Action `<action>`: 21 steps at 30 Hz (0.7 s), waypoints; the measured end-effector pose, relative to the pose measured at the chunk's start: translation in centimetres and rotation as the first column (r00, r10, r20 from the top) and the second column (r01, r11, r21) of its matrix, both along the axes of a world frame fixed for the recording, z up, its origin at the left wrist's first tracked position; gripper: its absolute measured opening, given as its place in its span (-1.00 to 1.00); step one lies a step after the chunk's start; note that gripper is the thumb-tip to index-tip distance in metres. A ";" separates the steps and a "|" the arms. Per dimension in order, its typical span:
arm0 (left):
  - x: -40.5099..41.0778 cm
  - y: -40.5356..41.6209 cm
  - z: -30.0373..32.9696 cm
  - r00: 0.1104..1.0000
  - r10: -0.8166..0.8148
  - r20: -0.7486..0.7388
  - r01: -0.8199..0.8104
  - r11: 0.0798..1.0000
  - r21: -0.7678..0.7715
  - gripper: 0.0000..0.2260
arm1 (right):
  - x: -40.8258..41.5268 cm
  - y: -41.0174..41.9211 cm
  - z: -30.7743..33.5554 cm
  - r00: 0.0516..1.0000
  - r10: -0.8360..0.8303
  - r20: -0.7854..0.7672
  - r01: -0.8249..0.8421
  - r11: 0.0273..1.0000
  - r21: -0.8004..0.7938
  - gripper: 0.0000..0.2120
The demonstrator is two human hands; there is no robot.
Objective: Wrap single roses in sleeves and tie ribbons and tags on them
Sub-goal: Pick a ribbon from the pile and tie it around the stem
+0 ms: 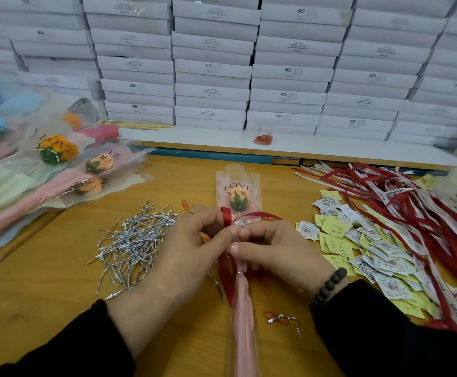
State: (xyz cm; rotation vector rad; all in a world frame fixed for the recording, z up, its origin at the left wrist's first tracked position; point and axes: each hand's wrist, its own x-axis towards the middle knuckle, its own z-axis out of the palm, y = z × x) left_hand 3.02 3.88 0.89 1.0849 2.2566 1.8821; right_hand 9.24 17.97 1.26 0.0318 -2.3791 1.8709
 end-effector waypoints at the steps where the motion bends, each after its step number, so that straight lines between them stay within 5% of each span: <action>1: 0.0 0.0 0.0 1.000 -0.010 0.014 0.010 1.000 -0.006 -0.97 | 0.0 0.0 -0.1 1.000 -0.008 -0.009 0.008 1.000 0.005 -0.95; 9: -0.4 -0.6 0.2 0.977 -0.175 0.125 0.183 0.981 -0.062 -0.80 | 0.0 -0.1 -0.2 0.994 -0.085 -0.072 0.080 0.995 -0.067 -0.96; 15: -0.7 -0.5 -0.2 0.993 -0.111 0.036 0.116 0.968 -0.223 -0.90 | 0.0 -0.6 -0.2 0.990 -0.136 -0.046 0.129 0.982 -0.137 -0.91; 21: -1.0 -0.4 -0.5 0.999 -0.034 -0.036 0.024 0.968 -0.250 -0.94 | 0.1 -0.7 -0.1 0.987 -0.148 -0.065 0.147 0.989 -0.019 -0.86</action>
